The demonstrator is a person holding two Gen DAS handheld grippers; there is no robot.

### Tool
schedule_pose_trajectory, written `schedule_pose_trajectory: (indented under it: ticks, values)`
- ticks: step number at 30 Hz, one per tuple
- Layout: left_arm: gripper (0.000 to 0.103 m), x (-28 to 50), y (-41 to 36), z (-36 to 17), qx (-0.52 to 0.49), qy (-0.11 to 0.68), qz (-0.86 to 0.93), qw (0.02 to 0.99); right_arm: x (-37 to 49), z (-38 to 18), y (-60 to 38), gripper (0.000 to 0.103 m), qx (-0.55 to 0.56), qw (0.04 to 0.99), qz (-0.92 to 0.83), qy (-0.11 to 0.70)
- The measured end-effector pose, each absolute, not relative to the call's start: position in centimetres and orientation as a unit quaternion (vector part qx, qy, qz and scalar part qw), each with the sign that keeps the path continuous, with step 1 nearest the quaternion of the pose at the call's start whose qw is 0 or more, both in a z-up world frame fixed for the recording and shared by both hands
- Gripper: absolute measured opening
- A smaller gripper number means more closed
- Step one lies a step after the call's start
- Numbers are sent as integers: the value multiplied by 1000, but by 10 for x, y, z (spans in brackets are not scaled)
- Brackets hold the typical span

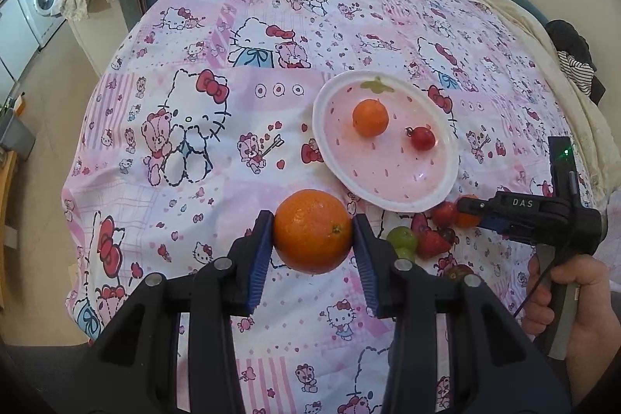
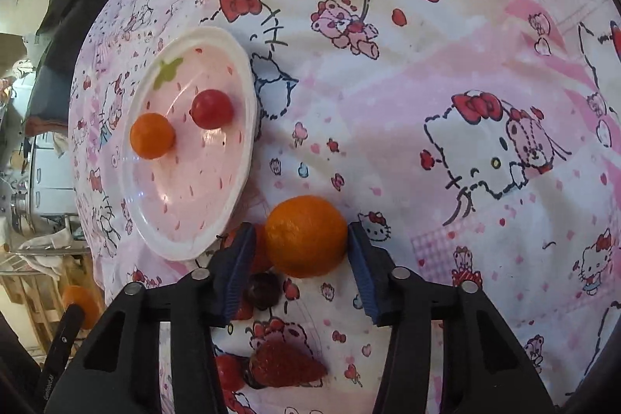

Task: Organize fruits
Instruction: 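Carry both oranges over the white plate with both tools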

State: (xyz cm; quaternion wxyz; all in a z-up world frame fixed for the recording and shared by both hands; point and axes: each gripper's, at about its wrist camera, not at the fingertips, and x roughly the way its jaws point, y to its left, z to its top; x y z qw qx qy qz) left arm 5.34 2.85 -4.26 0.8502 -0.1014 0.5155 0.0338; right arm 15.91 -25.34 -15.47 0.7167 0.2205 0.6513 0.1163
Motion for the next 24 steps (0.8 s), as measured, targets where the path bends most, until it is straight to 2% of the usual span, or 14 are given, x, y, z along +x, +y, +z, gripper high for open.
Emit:
schedule_pose_trajectory:
  ticks: [5, 24]
  values:
    - [36, 55, 28, -43, -98, 514, 34, 852, 157, -148, -250, 43, 196, 728, 122, 646]
    - [36, 59, 36, -54, -84, 502, 77, 857, 127, -98, -301, 43, 234, 774, 108, 578]
